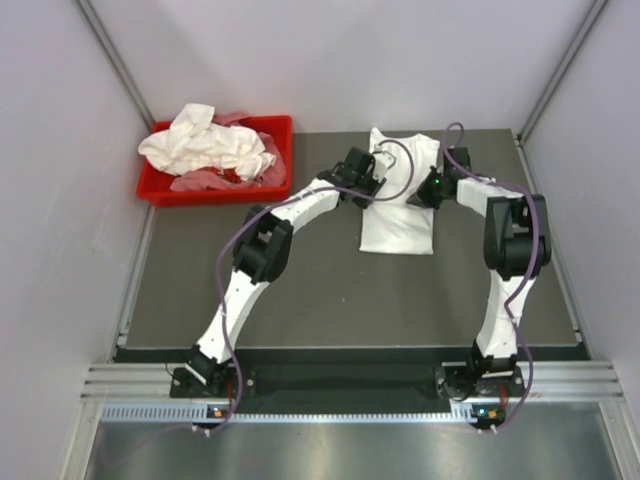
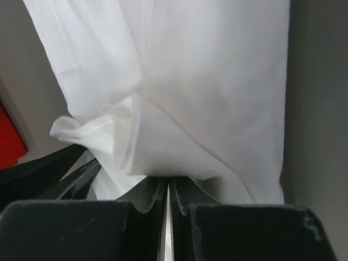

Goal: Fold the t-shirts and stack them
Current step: Fold the tshirt

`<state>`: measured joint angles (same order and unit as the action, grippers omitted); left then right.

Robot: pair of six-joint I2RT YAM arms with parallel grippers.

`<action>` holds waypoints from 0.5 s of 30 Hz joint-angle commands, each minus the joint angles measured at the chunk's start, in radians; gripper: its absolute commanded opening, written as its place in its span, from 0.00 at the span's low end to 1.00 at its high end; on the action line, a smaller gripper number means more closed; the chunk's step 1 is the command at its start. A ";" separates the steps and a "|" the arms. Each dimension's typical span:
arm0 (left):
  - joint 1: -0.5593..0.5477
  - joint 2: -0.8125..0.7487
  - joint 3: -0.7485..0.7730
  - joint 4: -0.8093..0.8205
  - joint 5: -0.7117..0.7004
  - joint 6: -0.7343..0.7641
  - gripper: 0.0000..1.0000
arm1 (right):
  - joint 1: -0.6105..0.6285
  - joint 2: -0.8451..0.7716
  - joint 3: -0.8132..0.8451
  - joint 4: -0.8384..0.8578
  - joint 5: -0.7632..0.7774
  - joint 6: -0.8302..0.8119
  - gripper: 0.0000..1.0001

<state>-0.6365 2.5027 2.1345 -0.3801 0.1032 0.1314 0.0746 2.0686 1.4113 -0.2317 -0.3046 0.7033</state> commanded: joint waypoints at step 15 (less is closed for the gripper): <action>-0.003 -0.028 0.137 0.050 -0.031 -0.003 0.57 | -0.067 -0.034 0.081 0.014 0.185 0.004 0.06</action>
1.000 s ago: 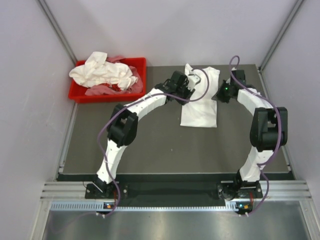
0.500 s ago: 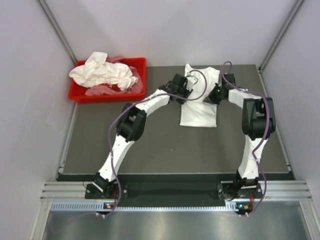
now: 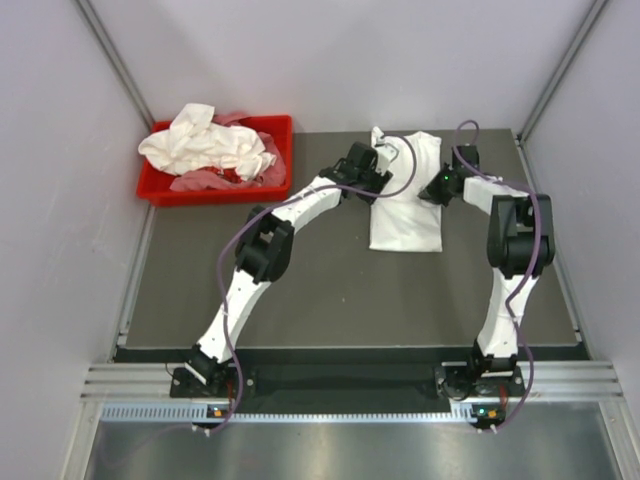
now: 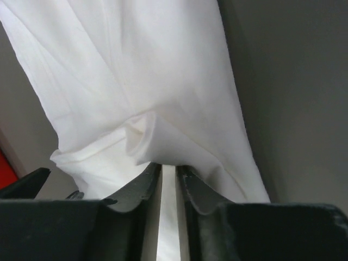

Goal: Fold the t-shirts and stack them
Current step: Fold the tshirt

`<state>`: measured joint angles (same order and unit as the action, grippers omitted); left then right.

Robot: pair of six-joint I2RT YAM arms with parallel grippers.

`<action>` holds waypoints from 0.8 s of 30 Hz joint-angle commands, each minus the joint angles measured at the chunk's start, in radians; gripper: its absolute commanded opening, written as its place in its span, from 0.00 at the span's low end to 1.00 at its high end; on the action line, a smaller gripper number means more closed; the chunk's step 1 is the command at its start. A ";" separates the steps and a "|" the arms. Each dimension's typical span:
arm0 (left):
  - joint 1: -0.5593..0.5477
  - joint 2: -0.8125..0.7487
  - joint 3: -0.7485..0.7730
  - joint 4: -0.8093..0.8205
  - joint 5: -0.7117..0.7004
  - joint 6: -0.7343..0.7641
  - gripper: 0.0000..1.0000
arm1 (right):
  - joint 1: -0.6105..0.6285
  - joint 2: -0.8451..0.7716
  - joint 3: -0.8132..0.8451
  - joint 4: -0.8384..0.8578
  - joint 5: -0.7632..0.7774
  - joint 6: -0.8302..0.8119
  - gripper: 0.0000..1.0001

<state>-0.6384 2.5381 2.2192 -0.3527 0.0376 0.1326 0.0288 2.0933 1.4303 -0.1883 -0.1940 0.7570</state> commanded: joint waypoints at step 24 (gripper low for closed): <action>-0.245 -0.426 -0.608 0.033 0.107 0.521 0.56 | -0.063 -0.521 -0.511 -0.208 -0.024 -0.214 0.56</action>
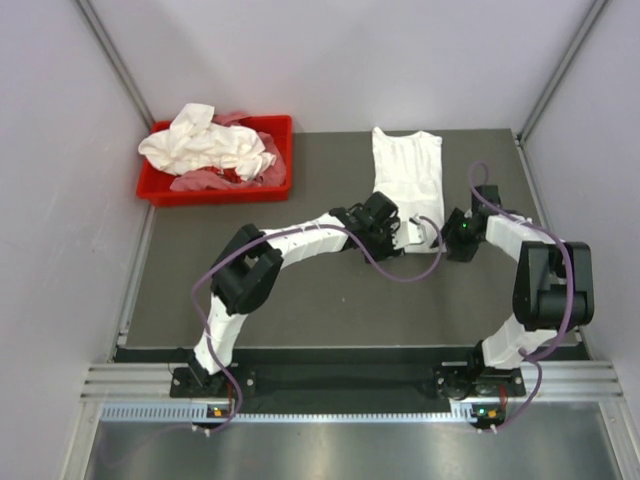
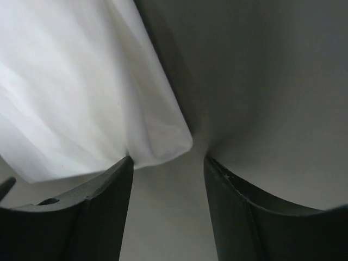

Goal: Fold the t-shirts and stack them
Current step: Fold the tshirt

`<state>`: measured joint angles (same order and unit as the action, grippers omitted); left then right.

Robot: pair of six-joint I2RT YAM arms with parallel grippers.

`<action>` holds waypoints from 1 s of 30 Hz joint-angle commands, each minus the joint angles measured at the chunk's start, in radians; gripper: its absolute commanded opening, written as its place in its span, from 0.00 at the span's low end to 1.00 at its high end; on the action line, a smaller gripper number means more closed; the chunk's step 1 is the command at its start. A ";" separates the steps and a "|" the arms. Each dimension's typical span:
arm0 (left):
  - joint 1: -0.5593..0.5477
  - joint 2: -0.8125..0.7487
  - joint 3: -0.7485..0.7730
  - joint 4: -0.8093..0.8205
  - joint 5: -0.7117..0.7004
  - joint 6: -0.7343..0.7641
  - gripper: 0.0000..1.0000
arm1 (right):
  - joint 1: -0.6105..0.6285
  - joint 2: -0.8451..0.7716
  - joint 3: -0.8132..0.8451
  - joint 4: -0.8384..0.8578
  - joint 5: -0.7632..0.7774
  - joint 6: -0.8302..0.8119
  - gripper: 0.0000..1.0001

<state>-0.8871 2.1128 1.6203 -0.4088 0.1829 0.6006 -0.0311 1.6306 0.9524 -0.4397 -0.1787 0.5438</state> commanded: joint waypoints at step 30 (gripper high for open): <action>0.014 -0.045 -0.096 0.140 -0.148 -0.076 0.00 | -0.049 -0.158 -0.093 -0.029 0.047 -0.053 0.00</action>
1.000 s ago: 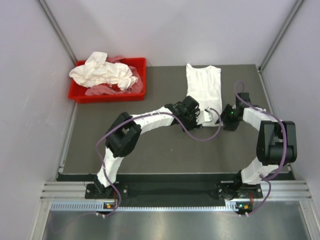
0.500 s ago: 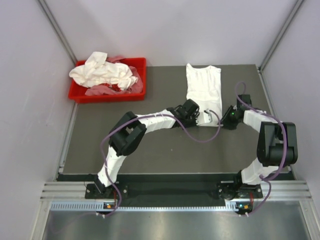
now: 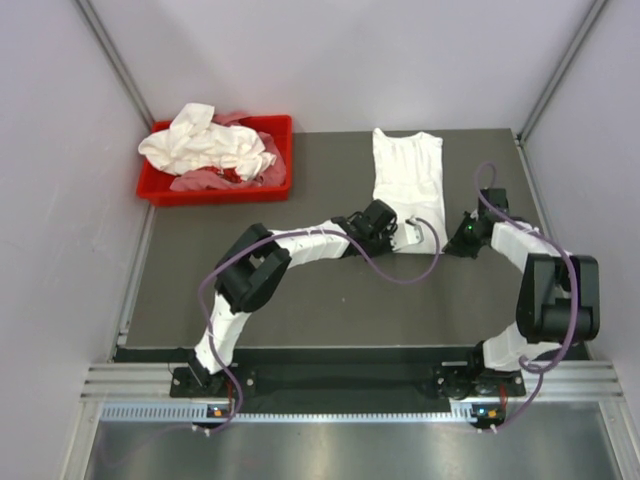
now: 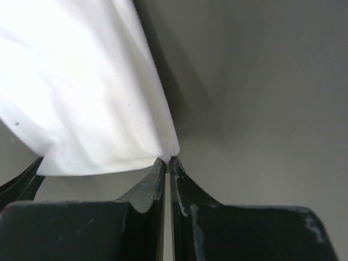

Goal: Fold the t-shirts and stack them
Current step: Fold the tshirt

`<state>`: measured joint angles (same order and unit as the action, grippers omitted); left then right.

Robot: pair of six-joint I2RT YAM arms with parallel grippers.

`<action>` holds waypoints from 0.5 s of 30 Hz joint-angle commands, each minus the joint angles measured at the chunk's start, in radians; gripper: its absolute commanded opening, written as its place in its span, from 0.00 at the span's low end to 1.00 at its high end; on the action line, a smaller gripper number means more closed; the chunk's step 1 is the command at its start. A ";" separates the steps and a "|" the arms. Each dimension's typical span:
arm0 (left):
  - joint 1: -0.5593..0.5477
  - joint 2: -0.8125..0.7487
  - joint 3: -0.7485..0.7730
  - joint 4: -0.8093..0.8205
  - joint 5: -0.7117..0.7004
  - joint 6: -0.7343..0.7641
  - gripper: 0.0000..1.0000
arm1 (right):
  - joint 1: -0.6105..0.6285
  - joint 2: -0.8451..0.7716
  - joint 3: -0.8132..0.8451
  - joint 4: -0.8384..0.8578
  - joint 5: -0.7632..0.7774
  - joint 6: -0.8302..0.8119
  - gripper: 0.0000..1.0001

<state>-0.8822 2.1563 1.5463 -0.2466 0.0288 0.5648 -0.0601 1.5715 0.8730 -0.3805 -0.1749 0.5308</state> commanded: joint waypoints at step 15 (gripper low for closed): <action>-0.056 -0.358 -0.028 -0.592 0.255 -0.135 0.00 | 0.000 -0.624 -0.074 -0.674 -0.046 -0.022 0.00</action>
<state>-0.9127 1.8893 1.5291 -0.5900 0.2188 0.4469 -0.0547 1.0668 0.7799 -0.8059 -0.2401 0.5102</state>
